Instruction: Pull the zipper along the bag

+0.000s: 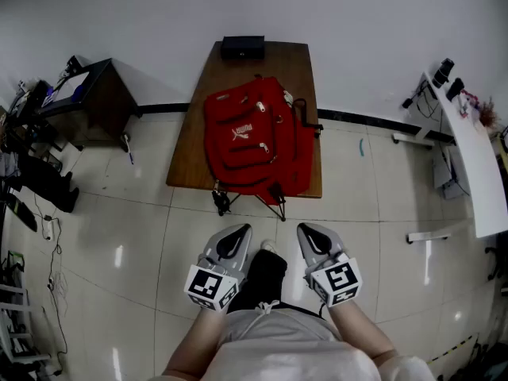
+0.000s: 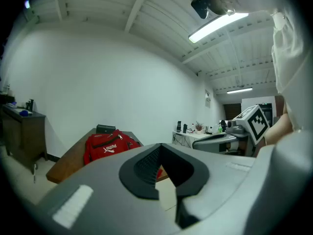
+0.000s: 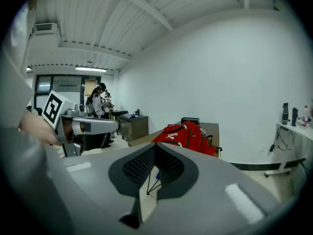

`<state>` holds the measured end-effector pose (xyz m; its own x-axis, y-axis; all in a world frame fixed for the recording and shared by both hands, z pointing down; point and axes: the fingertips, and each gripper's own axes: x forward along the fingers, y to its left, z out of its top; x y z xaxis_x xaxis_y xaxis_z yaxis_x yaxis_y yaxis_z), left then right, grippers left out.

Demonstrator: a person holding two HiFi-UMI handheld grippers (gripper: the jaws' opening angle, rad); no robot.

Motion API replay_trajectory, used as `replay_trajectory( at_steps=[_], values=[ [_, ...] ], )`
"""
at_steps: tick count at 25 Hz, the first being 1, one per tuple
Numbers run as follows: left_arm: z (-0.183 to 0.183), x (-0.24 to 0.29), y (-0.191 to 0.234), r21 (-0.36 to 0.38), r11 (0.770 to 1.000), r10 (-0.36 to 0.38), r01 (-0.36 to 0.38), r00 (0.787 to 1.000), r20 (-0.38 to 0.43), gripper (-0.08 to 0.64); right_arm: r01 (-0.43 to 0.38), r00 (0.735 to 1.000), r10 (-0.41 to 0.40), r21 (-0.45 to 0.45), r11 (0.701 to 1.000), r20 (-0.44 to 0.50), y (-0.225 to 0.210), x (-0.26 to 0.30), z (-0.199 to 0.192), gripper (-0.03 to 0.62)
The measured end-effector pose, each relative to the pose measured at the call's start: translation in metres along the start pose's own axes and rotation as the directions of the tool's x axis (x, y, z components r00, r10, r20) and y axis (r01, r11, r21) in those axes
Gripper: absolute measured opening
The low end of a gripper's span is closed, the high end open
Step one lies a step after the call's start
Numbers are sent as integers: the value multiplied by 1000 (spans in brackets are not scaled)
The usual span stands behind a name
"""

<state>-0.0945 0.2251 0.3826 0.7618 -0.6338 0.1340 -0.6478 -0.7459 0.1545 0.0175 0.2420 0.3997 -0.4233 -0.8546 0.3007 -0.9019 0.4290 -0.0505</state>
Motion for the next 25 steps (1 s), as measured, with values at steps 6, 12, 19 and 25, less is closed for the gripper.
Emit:
replay_trajectory(
  at_steps=[6, 12, 19, 25],
  values=[
    [6, 68, 40, -32, 999, -1, 1, 1000, 0, 6, -17, 1000, 17, 6, 1000, -6, -48, 49, 10, 6],
    [15, 138, 78, -45, 999, -8, 7, 1000, -18, 6, -16, 997, 18, 26, 1000, -71, -116, 100, 22, 6],
    [-1, 193, 133, -71, 997, 29, -36, 995, -94, 6, -79, 989, 78, 0, 997, -122, -153, 167, 38, 6],
    [-14, 219, 146, -84, 996, 16, -28, 990, -140, 6, -140, 969, 142, 22, 990, -204, -158, 203, 20, 6]
  ],
)
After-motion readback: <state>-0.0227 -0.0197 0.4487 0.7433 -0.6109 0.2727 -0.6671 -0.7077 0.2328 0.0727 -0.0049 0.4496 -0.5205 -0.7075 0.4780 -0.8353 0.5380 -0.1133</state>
